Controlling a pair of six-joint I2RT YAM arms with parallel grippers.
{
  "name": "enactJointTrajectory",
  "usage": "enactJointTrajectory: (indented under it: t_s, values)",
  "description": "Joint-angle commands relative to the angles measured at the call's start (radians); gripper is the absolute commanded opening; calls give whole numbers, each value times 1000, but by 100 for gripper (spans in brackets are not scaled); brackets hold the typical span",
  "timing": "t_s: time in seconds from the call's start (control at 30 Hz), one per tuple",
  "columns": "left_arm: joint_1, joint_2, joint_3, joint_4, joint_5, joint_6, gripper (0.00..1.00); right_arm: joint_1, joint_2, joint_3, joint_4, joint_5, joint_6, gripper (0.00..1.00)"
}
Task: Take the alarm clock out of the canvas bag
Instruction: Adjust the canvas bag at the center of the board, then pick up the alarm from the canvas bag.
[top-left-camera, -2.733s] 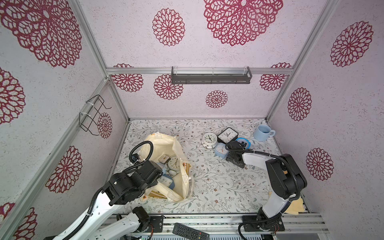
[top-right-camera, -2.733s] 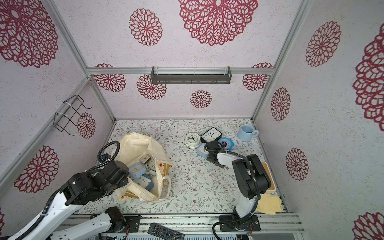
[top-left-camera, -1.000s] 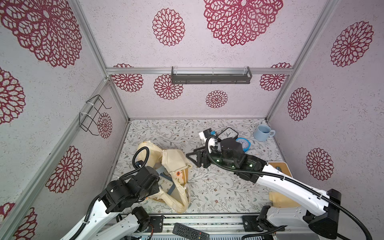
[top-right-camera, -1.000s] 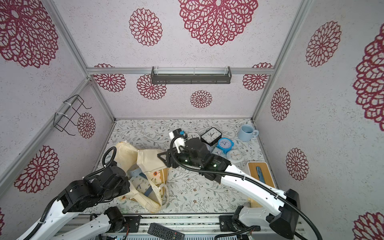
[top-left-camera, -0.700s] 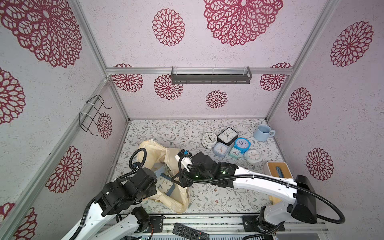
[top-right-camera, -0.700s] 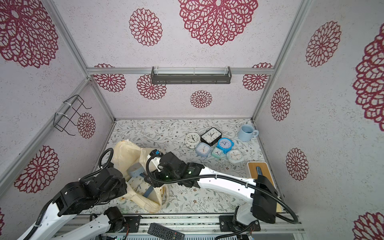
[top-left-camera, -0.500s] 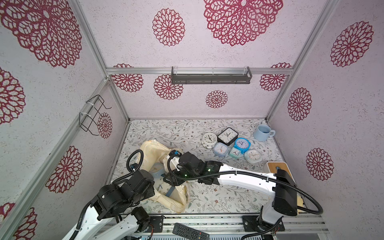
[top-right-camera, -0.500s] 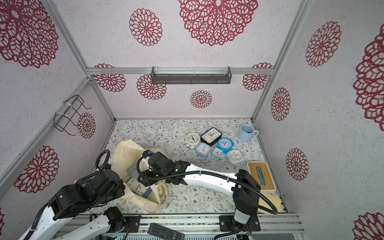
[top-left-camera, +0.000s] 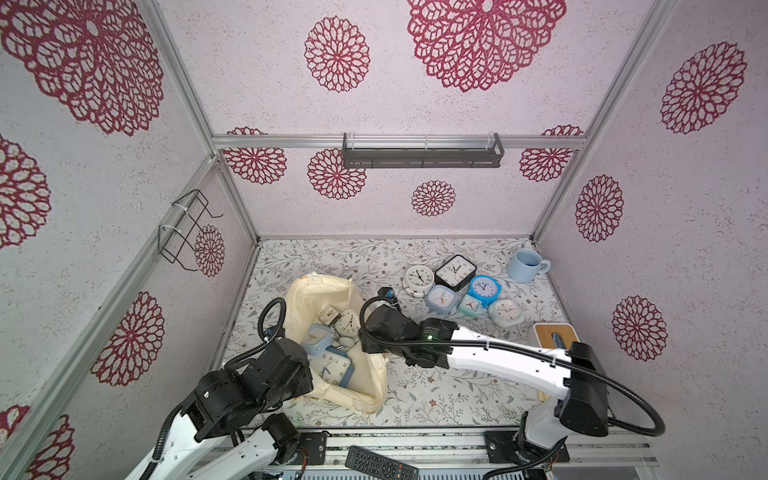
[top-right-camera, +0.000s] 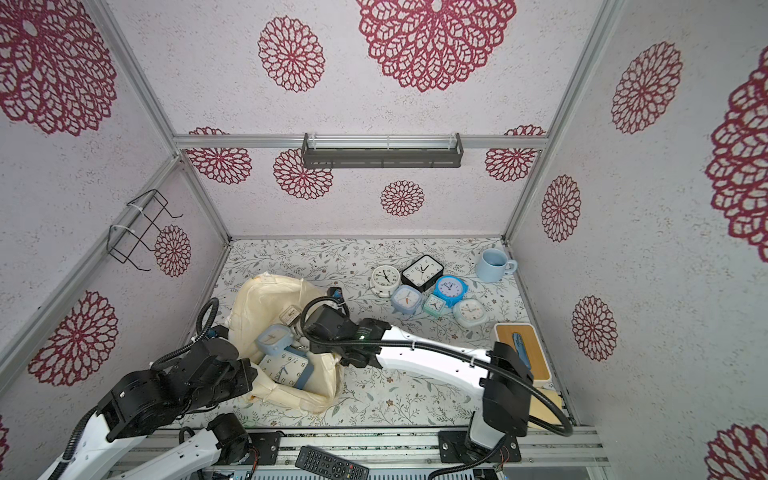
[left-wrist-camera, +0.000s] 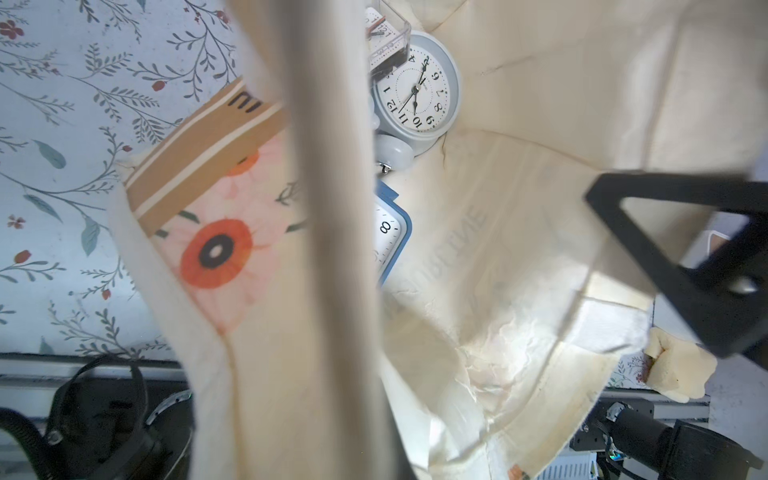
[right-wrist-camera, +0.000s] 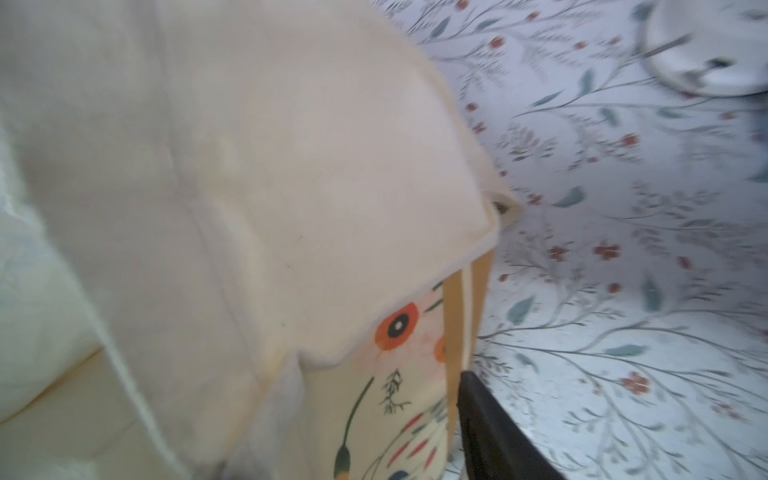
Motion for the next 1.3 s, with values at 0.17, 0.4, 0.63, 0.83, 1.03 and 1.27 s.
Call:
enactJointTrajectory:
  t_s: [0.17, 0.4, 0.63, 0.83, 1.03, 1.27]
  values:
    - [-8, 75, -44, 147, 27, 35, 0, -89, -137, -146, -230, 334, 172, 60]
    - [-60, 94, -50, 167, 35, 78, 0, -189, -224, -219, -233, 383, 138, 63]
    - [-72, 110, -81, 172, 27, 75, 0, -188, -316, -187, -19, 246, -144, 68]
    - [-78, 125, -96, 170, 0, 36, 0, -27, -341, -11, 9, 206, -296, 68]
    - [-82, 113, -113, 173, -20, 2, 0, 132, -224, 165, -23, 128, -251, 69]
    - [-89, 89, -120, 176, -39, -19, 0, 128, -69, 120, 115, 48, 93, 71]
